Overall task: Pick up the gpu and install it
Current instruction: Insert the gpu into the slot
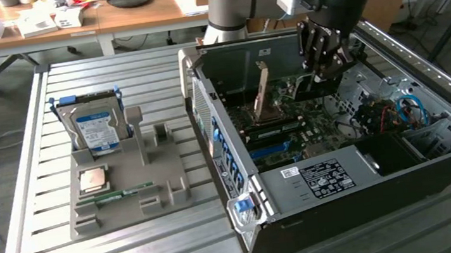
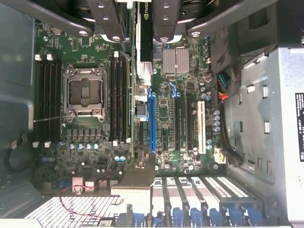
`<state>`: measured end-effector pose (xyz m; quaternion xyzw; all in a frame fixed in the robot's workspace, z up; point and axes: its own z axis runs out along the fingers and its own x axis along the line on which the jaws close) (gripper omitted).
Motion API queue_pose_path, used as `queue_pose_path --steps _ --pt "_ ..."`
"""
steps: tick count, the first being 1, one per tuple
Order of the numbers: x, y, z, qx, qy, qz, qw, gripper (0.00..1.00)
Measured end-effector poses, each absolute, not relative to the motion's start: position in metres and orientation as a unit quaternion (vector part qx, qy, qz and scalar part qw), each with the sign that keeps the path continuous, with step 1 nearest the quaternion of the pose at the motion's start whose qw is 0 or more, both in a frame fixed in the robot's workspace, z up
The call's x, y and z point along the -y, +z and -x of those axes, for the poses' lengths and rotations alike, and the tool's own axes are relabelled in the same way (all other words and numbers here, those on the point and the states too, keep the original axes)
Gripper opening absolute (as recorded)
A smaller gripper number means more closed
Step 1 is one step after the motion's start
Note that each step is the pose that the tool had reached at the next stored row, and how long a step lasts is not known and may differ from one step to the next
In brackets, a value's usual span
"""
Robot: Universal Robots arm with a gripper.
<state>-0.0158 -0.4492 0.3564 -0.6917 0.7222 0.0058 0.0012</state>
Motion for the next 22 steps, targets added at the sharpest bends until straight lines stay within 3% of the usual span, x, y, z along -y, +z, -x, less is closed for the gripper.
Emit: queue_pose_path --steps 22 --pt "0.4493 0.3477 0.0158 -0.725 0.011 0.688 0.001 0.27"
